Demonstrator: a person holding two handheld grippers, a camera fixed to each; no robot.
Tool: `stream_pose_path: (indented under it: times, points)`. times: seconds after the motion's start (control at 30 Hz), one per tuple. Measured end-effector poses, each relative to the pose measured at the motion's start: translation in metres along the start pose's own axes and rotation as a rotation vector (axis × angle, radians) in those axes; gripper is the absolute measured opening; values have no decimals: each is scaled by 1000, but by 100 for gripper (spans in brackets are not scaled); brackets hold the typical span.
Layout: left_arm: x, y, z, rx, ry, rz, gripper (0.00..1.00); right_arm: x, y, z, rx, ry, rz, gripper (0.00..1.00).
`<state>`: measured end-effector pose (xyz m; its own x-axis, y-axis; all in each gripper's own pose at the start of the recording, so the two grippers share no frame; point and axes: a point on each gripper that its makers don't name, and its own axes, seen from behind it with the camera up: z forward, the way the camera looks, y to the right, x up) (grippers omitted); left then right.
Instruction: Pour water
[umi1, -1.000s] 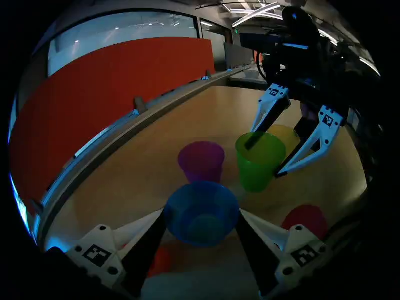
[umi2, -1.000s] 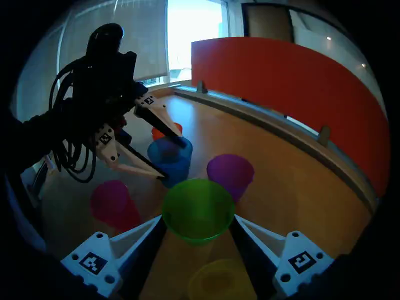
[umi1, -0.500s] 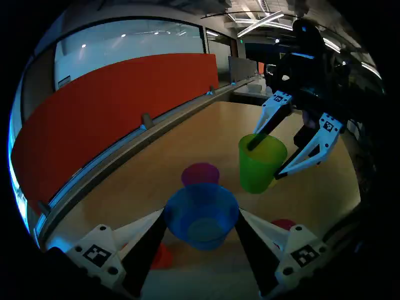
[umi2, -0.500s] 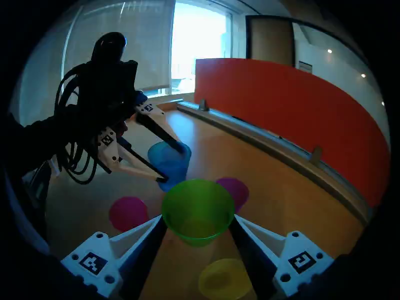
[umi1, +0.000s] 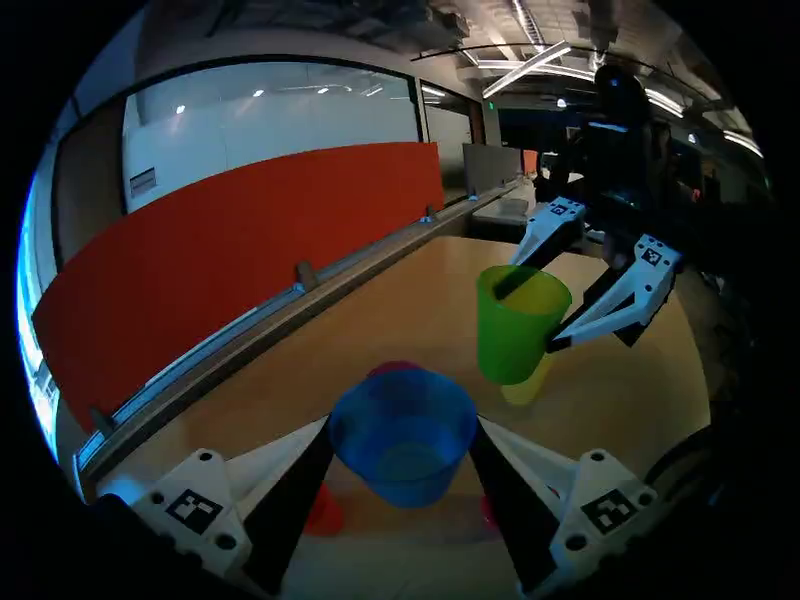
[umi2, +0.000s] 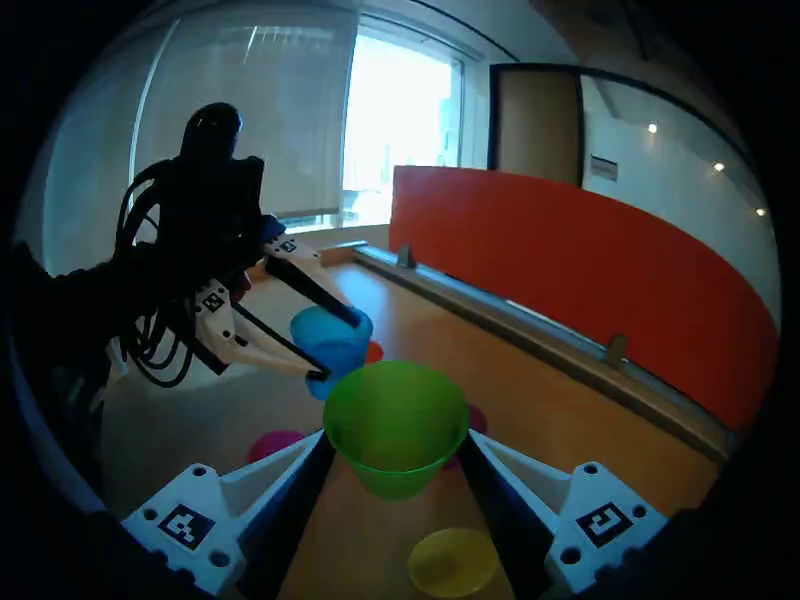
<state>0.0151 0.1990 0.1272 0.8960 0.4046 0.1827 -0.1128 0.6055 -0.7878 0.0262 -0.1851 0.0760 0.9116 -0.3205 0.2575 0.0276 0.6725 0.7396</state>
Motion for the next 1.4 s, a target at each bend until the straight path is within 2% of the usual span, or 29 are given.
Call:
stream_pose_path:
  times: [0.33,0.57,0.87,1.07,1.4]
  points:
    - [17,7,-21,28,71,-29,89,20,-9,-14,-3,75,8,89]
    - [27,7,-42,62,133,-41,89,32,-20,-21,1,122,-1,90]
    - [39,13,-64,83,205,-67,89,52,-30,-28,-9,202,-16,90]
    - [44,15,-73,86,235,-89,89,59,-35,-29,1,246,-2,90]
    - [50,15,-84,101,268,-92,89,72,-36,-31,-6,319,12,90]
